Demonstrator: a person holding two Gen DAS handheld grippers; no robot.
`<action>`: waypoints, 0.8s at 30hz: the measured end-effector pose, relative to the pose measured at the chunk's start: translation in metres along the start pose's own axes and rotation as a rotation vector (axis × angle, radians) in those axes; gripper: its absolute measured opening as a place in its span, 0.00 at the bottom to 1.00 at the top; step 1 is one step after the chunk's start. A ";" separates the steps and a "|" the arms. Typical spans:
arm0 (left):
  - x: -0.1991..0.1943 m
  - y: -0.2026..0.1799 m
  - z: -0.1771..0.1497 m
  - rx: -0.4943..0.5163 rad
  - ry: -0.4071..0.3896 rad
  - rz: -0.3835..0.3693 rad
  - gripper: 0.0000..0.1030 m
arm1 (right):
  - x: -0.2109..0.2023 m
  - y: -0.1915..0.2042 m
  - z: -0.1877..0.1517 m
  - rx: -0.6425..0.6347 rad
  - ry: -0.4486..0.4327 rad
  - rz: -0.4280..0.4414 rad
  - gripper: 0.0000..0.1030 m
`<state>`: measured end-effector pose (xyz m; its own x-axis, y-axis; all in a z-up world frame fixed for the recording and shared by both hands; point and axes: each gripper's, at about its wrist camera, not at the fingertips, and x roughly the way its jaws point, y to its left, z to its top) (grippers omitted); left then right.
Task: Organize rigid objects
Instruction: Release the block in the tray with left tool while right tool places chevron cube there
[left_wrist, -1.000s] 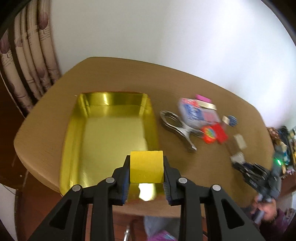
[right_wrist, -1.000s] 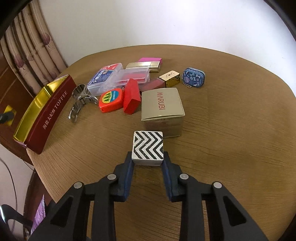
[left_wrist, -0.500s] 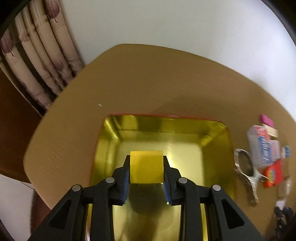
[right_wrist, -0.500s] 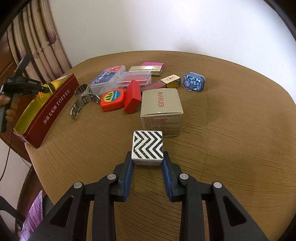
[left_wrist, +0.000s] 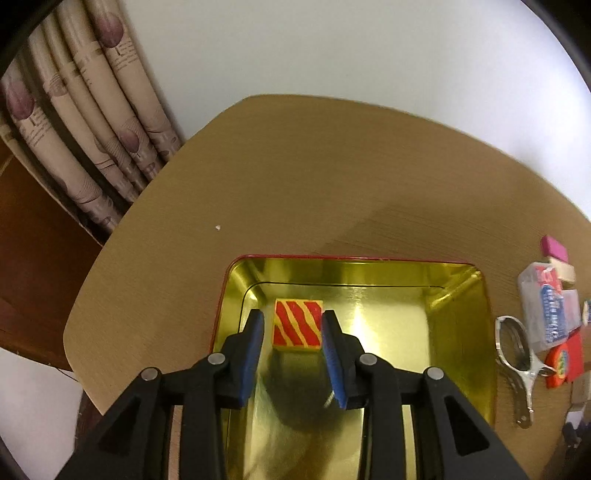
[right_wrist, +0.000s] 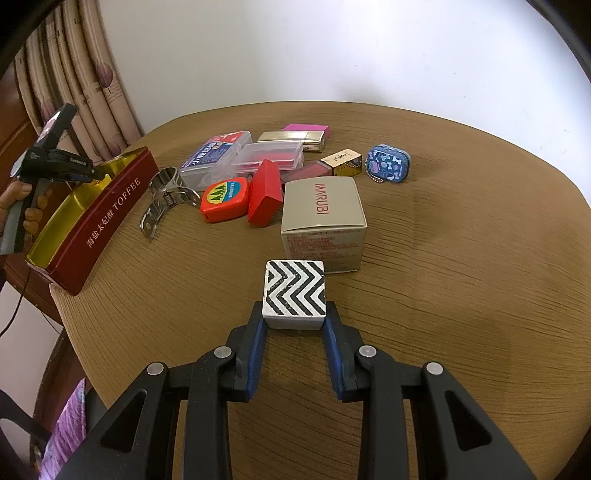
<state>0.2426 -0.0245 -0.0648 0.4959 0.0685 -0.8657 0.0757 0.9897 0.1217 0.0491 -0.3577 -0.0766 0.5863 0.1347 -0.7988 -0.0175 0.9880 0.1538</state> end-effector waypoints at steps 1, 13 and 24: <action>-0.007 0.002 -0.003 -0.007 -0.012 -0.008 0.32 | 0.000 0.001 0.000 -0.002 0.001 -0.002 0.27; -0.107 0.060 -0.118 -0.318 -0.080 -0.136 0.42 | -0.045 0.071 0.029 -0.086 -0.027 0.152 0.27; -0.132 0.066 -0.193 -0.373 -0.150 -0.084 0.42 | 0.012 0.263 0.120 -0.249 0.046 0.369 0.27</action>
<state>0.0150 0.0563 -0.0359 0.6241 -0.0064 -0.7813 -0.1839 0.9707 -0.1549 0.1484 -0.1058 0.0242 0.4674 0.4792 -0.7429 -0.4167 0.8605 0.2930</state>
